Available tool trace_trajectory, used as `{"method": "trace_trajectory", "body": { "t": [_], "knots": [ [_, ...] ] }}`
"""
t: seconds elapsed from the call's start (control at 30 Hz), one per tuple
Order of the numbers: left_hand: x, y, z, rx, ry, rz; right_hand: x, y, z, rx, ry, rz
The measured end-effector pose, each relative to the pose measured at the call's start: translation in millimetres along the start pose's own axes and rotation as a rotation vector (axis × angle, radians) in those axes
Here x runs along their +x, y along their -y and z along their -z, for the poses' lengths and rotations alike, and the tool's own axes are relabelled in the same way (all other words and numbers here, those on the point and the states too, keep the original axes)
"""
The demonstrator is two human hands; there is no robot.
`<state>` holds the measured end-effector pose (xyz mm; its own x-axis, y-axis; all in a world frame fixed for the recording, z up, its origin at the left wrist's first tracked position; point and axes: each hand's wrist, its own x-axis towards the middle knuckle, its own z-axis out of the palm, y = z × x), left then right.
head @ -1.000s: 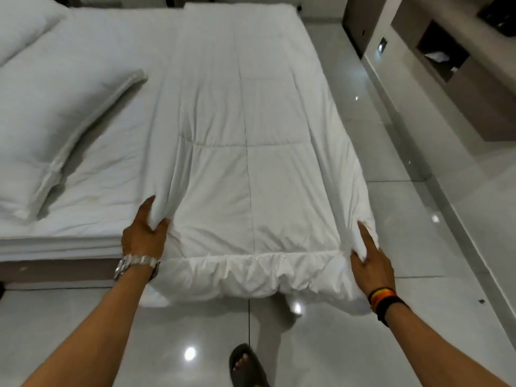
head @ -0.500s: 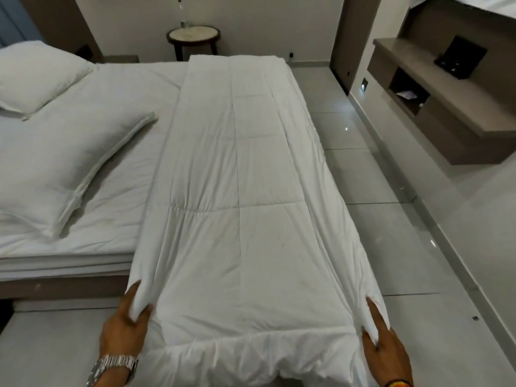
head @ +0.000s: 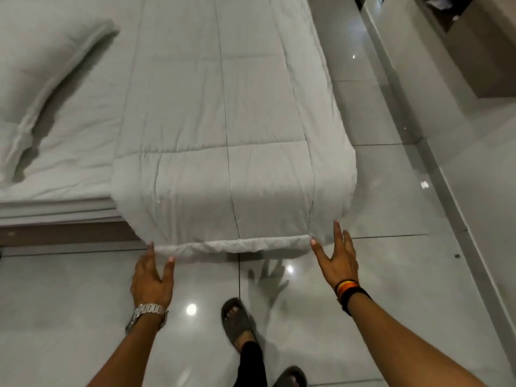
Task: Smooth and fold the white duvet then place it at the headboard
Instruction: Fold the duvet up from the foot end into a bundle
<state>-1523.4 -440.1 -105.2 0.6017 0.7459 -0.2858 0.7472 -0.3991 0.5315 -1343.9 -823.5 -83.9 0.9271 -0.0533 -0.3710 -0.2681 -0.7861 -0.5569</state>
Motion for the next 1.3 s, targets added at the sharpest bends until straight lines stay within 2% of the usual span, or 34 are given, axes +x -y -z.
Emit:
{"method": "trace_trajectory", "body": {
  "t": [0.13,0.27,0.5,0.73,0.8,0.9,1.07,1.3],
  "knots": [
    [-6.9,-6.2,-50.0,-0.268,0.034,0.222,-0.4,-16.0,-45.4,0.133,0.029,-0.146],
    [5.9,0.1,-95.4,-0.462,-0.038,0.385,12.5,-28.9,-94.2,0.233,0.016,-0.305],
    [82.5,25.2,-185.3,-0.680,-0.241,0.577,89.1,-40.6,-176.4,0.591,-0.173,-0.490],
    [149.3,5.0,-247.1,-0.914,-0.379,0.700,166.8,-43.8,-232.7,0.904,-0.380,-0.533],
    [153.9,-4.8,-254.6,-1.010,-0.430,0.710,178.3,-40.7,-238.5,0.954,-0.428,-0.536],
    [163.9,-5.1,-267.1,-1.074,-0.514,0.610,183.6,-33.4,-243.1,1.014,-0.496,-0.533],
    [152.8,8.7,-240.5,-1.083,-0.525,0.543,167.4,-30.9,-231.5,1.079,-0.467,-0.509],
    [46.7,8.2,-166.3,-1.016,-0.463,0.706,76.2,-29.1,-164.2,0.917,-0.410,-0.598]
  ]
}}
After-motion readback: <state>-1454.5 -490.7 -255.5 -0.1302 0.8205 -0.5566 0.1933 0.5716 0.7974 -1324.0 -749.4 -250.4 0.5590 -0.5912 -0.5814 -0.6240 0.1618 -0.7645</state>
